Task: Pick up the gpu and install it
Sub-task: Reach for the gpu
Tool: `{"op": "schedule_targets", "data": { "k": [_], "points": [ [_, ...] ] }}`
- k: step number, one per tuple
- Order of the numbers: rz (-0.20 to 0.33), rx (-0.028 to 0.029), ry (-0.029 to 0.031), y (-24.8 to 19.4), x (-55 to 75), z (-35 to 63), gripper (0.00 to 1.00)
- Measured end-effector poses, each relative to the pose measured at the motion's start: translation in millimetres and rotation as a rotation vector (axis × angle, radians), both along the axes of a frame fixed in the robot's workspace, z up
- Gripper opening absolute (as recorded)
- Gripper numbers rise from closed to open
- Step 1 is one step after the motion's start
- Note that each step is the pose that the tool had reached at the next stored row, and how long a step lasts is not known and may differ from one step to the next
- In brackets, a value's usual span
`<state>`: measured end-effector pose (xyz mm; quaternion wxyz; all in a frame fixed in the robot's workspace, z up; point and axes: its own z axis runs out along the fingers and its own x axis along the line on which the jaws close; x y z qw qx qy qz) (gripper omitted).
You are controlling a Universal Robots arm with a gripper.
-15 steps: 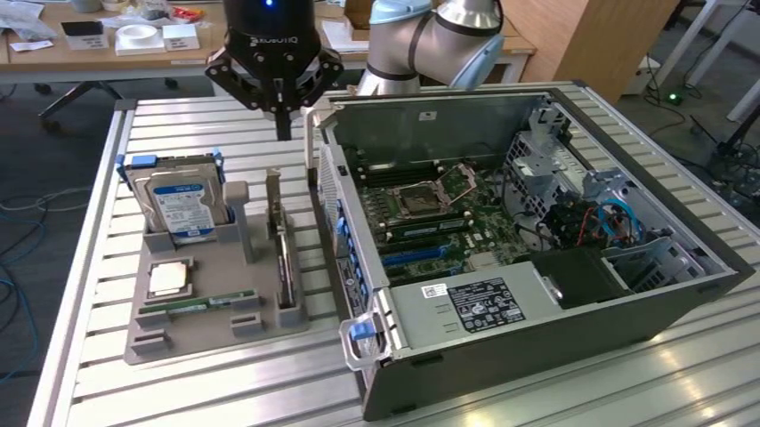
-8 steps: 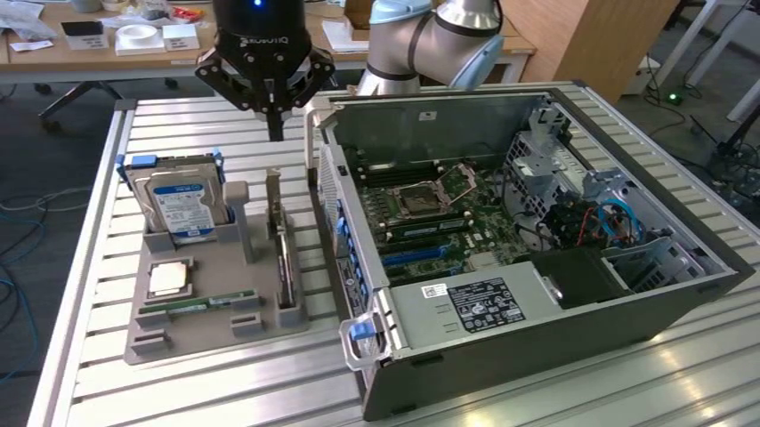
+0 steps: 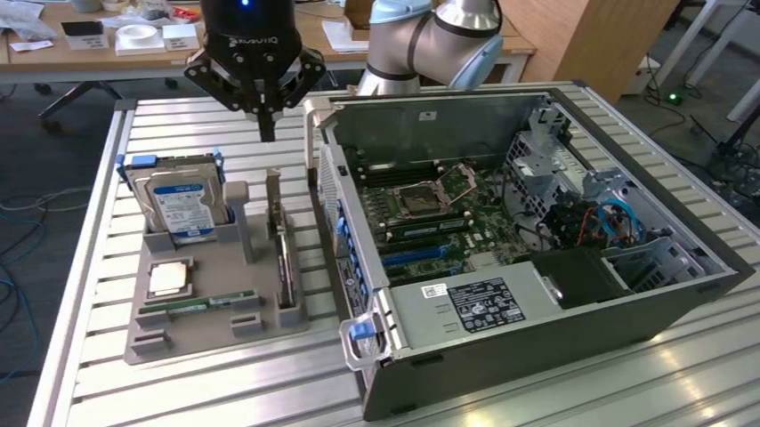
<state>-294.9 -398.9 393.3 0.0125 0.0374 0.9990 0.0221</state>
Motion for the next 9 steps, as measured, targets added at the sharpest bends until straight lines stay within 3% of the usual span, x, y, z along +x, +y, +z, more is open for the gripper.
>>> {"op": "schedule_targets", "data": {
  "k": [9],
  "points": [
    [0.000, 0.0000, 0.0000, 0.0, -4.5, 0.0, 0.11]
  ]
}}
